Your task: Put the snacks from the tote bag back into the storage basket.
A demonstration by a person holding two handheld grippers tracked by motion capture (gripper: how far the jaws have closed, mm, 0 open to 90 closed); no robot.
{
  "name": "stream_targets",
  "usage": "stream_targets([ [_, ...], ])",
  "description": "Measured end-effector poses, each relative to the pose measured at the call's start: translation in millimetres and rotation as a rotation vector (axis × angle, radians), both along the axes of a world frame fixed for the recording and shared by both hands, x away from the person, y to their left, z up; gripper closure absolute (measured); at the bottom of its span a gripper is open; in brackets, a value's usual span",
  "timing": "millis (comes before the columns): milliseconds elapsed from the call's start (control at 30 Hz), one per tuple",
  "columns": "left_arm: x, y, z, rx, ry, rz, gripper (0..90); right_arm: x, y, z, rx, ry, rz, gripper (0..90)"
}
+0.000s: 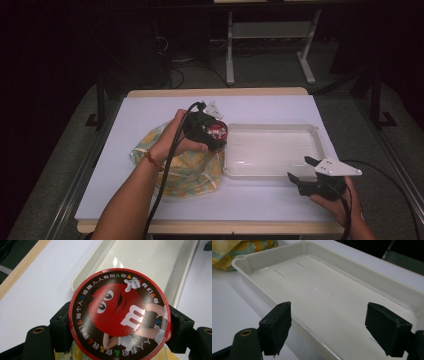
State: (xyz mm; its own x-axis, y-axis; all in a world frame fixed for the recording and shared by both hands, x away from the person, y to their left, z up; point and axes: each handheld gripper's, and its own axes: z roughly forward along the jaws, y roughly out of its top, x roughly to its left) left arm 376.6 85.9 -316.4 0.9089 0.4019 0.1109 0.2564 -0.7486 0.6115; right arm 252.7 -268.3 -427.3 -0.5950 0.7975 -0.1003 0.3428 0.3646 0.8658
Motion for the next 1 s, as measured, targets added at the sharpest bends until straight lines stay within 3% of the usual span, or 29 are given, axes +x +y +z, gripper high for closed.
stream_targets([
  [400,1.6,-24.1,-6.7,-0.004,0.022,-0.031,24.0,0.1,-0.7,-0.4,-0.002,-0.002,0.003,20.5],
  [1000,7.9,-45.7,-16.8,-0.005,0.038,-0.042,24.1,-0.4,-1.4,0.0,0.007,-0.001,0.001,20.5],
])
